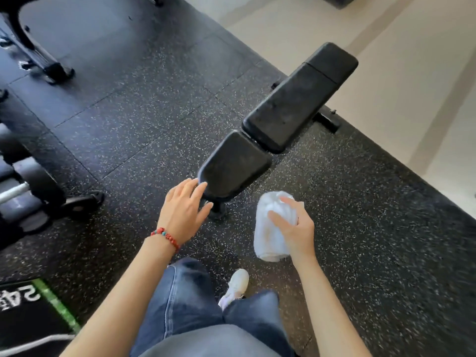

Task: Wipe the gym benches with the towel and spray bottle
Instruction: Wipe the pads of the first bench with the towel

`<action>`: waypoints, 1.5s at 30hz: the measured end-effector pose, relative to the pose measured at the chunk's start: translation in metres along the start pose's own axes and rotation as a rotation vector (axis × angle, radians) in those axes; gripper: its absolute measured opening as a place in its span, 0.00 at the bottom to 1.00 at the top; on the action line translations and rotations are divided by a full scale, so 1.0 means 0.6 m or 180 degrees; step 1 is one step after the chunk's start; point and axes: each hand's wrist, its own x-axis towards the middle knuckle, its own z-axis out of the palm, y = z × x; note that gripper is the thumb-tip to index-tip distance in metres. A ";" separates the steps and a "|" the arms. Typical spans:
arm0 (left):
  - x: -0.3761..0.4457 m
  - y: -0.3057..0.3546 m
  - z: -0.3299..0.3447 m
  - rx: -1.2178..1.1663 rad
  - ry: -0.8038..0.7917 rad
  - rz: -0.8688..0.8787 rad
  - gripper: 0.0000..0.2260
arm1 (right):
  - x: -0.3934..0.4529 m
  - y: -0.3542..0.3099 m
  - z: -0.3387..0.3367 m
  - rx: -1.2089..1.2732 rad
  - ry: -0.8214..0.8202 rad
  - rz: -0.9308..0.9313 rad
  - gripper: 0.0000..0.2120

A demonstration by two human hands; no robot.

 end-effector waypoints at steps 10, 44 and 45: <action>0.089 -0.007 0.062 -0.0132 -0.0018 -0.0745 0.21 | 0.184 0.017 0.037 -0.0335 -0.0803 -0.0047 0.20; 0.316 -0.198 0.570 -0.0164 -0.0057 -0.1693 0.22 | 0.585 0.393 0.291 -0.3199 -0.1134 -0.2182 0.17; 0.313 -0.203 0.578 -0.0165 -0.0041 -0.1674 0.22 | 0.586 0.398 0.296 -0.3306 -0.0980 -0.2348 0.16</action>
